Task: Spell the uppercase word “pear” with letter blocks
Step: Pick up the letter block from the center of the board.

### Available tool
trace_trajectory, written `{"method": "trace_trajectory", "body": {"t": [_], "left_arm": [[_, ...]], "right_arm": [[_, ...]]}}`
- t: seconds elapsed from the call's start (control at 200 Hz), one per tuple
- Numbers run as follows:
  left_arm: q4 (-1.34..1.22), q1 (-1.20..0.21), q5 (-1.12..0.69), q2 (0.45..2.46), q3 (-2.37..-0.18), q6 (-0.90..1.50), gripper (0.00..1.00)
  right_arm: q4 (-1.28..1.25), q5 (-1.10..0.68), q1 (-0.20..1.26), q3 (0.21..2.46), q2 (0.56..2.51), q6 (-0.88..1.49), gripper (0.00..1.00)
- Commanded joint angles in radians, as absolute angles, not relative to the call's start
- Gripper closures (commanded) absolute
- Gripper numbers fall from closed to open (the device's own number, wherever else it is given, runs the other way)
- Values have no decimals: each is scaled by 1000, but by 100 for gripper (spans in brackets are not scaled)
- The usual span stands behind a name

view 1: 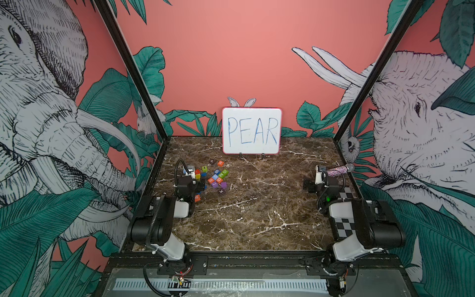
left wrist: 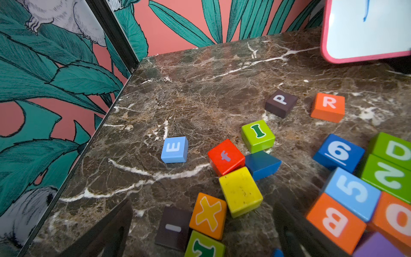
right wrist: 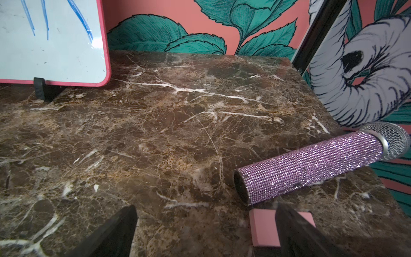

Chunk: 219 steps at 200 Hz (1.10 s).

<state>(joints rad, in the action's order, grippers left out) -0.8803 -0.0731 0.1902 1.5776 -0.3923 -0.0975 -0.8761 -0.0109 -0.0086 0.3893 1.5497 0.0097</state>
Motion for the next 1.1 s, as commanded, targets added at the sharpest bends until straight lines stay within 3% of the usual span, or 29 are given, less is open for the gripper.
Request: {"method": "trace_trajectory", "body": {"t": [0.0,0.085,0.2,0.31,0.37,0.49,0.665,1.09], "left_arm": [[-890,-69,179,1553,-400,-93,1],[-874,-78,244,1535,-414,-92,1],[-442,-86,365,1408,-587,-53,1],[-245,-89,334,1360,-704,15,1],[-178,-92,277,1361,-751,79,1],[-15,-107,166,1441,-891,125,1],[250,-118,83,1614,-1139,207,1],[521,-215,113,1874,-1495,484,24]], "right_arm": [[-986,131,-8,347,1546,65,2],[-954,147,3,362,1541,54,2],[-800,214,52,387,1413,6,1],[-631,382,208,455,1321,-102,1],[-468,471,276,539,1301,-11,1],[-232,342,356,678,1308,142,1],[-102,130,465,832,1421,112,1],[74,-169,498,1171,1704,-18,1]]}}
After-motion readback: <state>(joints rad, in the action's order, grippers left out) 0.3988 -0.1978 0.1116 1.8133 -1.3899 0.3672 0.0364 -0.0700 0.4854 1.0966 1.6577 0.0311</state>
